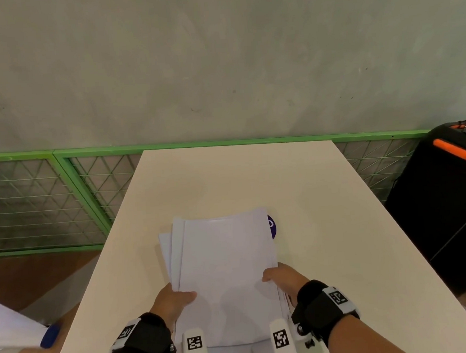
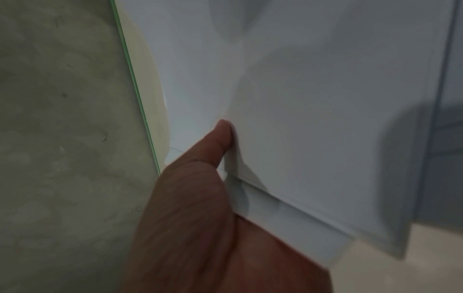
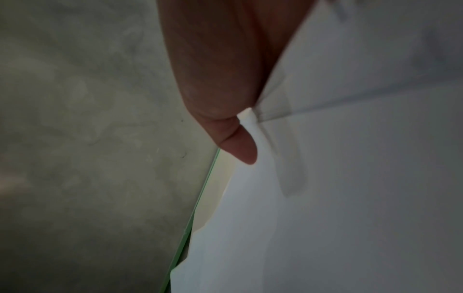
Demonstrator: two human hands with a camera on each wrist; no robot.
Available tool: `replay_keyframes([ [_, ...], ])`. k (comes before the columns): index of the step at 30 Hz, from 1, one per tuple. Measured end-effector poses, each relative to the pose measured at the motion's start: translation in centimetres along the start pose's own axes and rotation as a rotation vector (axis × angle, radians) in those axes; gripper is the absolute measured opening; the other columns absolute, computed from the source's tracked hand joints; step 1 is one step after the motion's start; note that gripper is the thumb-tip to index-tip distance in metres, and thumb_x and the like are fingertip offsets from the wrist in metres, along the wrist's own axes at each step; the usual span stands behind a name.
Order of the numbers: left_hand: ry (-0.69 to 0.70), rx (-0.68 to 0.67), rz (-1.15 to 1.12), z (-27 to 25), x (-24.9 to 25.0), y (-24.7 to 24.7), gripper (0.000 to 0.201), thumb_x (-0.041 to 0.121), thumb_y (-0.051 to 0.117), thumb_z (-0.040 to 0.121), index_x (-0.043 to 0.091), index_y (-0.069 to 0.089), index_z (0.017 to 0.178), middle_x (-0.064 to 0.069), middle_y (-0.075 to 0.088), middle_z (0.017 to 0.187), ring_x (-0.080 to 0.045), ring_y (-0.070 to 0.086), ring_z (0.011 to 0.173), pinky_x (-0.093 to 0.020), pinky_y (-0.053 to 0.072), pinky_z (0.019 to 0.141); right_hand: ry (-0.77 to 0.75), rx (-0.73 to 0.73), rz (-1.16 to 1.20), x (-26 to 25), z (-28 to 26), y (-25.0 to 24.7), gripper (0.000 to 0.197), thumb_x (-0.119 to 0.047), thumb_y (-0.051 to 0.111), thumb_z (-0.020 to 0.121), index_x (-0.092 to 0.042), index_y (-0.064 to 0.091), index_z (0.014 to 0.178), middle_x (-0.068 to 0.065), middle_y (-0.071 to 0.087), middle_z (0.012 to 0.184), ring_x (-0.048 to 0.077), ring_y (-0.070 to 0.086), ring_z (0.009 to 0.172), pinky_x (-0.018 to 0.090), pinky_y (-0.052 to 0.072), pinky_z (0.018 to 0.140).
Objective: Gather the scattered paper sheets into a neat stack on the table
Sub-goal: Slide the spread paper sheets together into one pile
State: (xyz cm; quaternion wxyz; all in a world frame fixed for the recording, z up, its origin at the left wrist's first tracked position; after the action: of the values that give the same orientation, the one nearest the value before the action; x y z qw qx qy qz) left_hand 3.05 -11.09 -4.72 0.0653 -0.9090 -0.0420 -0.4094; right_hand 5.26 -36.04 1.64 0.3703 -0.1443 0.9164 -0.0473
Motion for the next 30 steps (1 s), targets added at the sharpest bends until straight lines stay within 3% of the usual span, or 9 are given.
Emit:
replay_keyframes([
  [3,0.023,0.016,0.006,-0.5,0.4,0.2,0.076,0.007,0.074,0.074,-0.005,0.036,0.139,-0.024,0.051,0.136,-0.038,0.052,0.121,-0.047,0.040,0.107,0.002,0.132,-0.168,0.6,1.0,0.2,0.069,-0.031,0.052,0.052,-0.005,0.058,0.115,0.014,0.055,0.120,0.028,0.053,0.106,0.032,0.045,0.094],
  [6,0.041,0.027,-0.036,-1.1,0.9,0.5,0.073,-0.001,0.065,0.082,-0.006,0.027,0.143,-0.018,0.044,0.141,-0.038,0.046,0.128,-0.042,0.036,0.110,-0.014,0.140,-0.211,-0.2,0.4,0.5,0.042,-0.027,0.054,0.065,-0.006,0.054,0.101,0.009,0.052,0.100,0.022,0.045,0.095,0.027,0.038,0.085],
  [8,0.070,0.020,-0.033,-1.2,1.0,0.6,0.078,0.004,0.069,0.079,-0.005,0.027,0.144,-0.021,0.043,0.144,-0.037,0.046,0.128,-0.043,0.037,0.110,0.010,0.088,-0.119,-0.6,0.0,0.7,0.029,-0.016,0.056,0.079,-0.005,0.053,0.105,0.005,0.050,0.087,0.021,0.044,0.090,0.026,0.037,0.082],
  [12,0.068,-0.061,-0.043,-1.0,0.8,0.3,0.110,0.035,0.082,0.057,0.008,0.024,0.147,-0.015,0.043,0.147,-0.032,0.045,0.131,-0.048,0.037,0.110,0.055,0.035,-0.056,-0.5,0.0,0.1,0.051,-0.010,0.059,0.076,0.007,0.049,0.124,0.008,0.044,0.107,0.021,0.041,0.098,0.025,0.035,0.085],
  [17,0.115,-0.109,-0.014,-2.8,2.4,0.2,0.050,0.000,0.059,0.086,0.007,0.043,0.133,-0.017,0.059,0.126,-0.030,0.059,0.106,-0.040,0.048,0.093,0.070,-0.030,0.074,1.2,0.3,-0.4,0.014,-0.014,0.063,0.063,-0.011,0.054,0.073,0.004,0.048,0.084,0.024,0.046,0.089,0.027,0.039,0.078],
  [22,0.198,-0.079,0.004,-3.8,4.1,-0.1,0.061,0.002,0.061,0.085,0.009,0.037,0.141,-0.018,0.056,0.132,-0.036,0.055,0.118,-0.050,0.043,0.104,-0.053,-0.054,0.151,1.4,0.0,-0.9,0.011,0.000,0.058,0.079,-0.008,0.060,0.085,0.013,0.058,0.100,0.028,0.052,0.095,0.036,0.047,0.085],
  [24,0.254,-0.075,-0.036,-4.3,5.0,-0.1,0.051,-0.001,0.057,0.087,0.009,0.044,0.135,-0.019,0.061,0.125,-0.037,0.059,0.111,-0.045,0.048,0.096,-0.166,-0.056,0.141,0.1,-0.6,-1.6,0.024,0.008,0.051,0.084,-0.010,0.061,0.097,0.012,0.062,0.103,0.029,0.056,0.099,0.033,0.048,0.084],
  [27,0.350,-0.086,-0.128,-5.7,7.1,0.2,0.042,-0.003,0.054,0.087,0.011,0.051,0.127,-0.016,0.066,0.115,-0.030,0.064,0.097,-0.039,0.051,0.083,-0.316,-0.022,0.102,-2.0,-1.9,-2.9,0.045,0.009,0.056,0.082,-0.006,0.054,0.124,0.012,0.060,0.119,0.029,0.056,0.114,0.040,0.043,0.103],
  [30,0.431,-0.063,-0.180,-7.0,9.5,0.2,0.030,-0.004,0.055,0.087,0.016,0.061,0.108,0.001,0.074,0.090,-0.018,0.066,0.085,-0.030,0.051,0.072,-0.438,0.044,0.110,-3.7,-3.4,-3.8,0.042,0.003,0.064,0.077,-0.010,0.059,0.116,0.013,0.065,0.115,0.029,0.060,0.109,0.039,0.047,0.097],
])
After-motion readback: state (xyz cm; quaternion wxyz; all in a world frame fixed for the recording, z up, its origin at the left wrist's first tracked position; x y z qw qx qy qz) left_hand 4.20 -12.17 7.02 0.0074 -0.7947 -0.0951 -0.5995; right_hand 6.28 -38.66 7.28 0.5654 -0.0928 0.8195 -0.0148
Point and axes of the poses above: each hand's wrist, its own z-axis towards the middle knuckle, its own y-axis out of the palm, x = y × z, the point moved 3 cm from there along z, towards the middle knuckle
